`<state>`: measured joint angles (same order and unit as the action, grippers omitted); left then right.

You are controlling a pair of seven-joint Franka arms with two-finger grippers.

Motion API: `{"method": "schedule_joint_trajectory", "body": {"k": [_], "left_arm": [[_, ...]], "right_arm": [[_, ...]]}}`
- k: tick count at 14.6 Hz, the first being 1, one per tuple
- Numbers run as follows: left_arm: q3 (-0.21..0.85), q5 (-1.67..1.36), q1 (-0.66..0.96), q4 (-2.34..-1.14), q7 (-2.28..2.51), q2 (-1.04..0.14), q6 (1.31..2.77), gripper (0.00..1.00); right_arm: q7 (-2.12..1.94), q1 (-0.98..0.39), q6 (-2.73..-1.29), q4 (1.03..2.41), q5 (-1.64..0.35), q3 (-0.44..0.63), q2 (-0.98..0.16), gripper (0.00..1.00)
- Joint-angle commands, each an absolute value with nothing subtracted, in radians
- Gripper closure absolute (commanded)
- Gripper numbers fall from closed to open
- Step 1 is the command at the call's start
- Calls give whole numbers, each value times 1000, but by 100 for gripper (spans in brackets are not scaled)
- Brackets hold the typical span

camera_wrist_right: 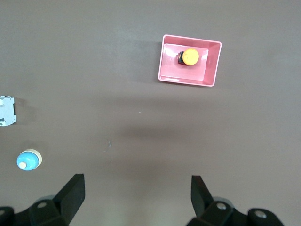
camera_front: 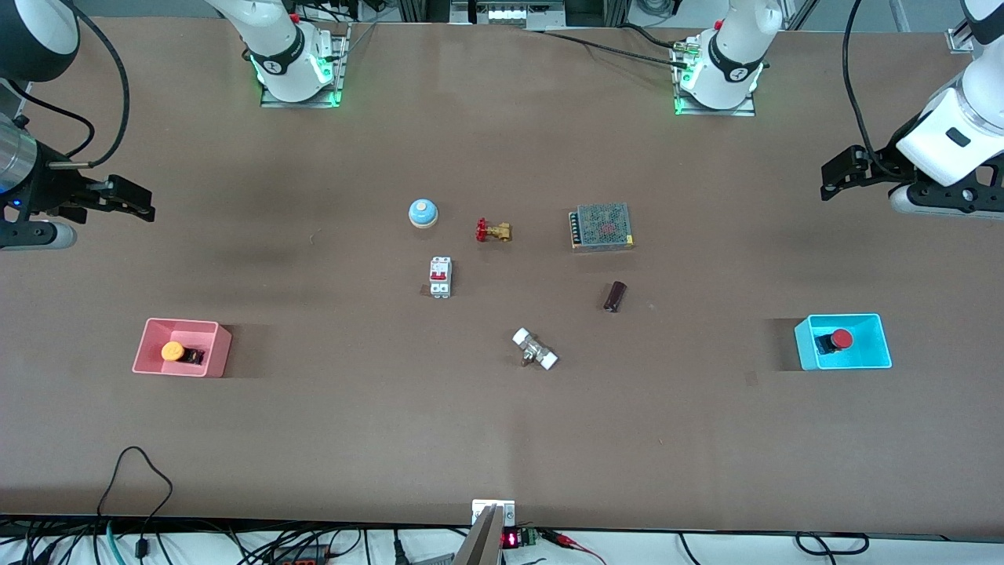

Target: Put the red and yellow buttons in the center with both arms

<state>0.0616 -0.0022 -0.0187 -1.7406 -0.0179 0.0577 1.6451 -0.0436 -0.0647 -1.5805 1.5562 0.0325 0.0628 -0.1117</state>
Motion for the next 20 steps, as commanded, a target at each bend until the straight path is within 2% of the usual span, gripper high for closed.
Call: {"method": "schedule_joint_trajectory", "body": {"k": [1, 6, 9, 17, 20], "left_arm": [[64, 15, -18, -1732, -28, 58, 1631, 0], [64, 15, -18, -1732, -28, 58, 1631, 0], [64, 15, -18, -1732, -28, 58, 1629, 0], [58, 15, -28, -1730, -29, 25, 1634, 0], [51, 6, -40, -1675, -23, -69, 1631, 0]], "right_arm": [[-54, -38, -1583, 1536, -14, 61, -129, 0], [-57, -19, -1580, 1542, 43, 60, -158, 0], [-55, 12, -1594, 1542, 40, 60, -225, 0], [-97, 97, -1928, 1537, 40, 52, -449, 0], [-124, 120, -2050, 1540, 38, 48, -521, 0]]}}
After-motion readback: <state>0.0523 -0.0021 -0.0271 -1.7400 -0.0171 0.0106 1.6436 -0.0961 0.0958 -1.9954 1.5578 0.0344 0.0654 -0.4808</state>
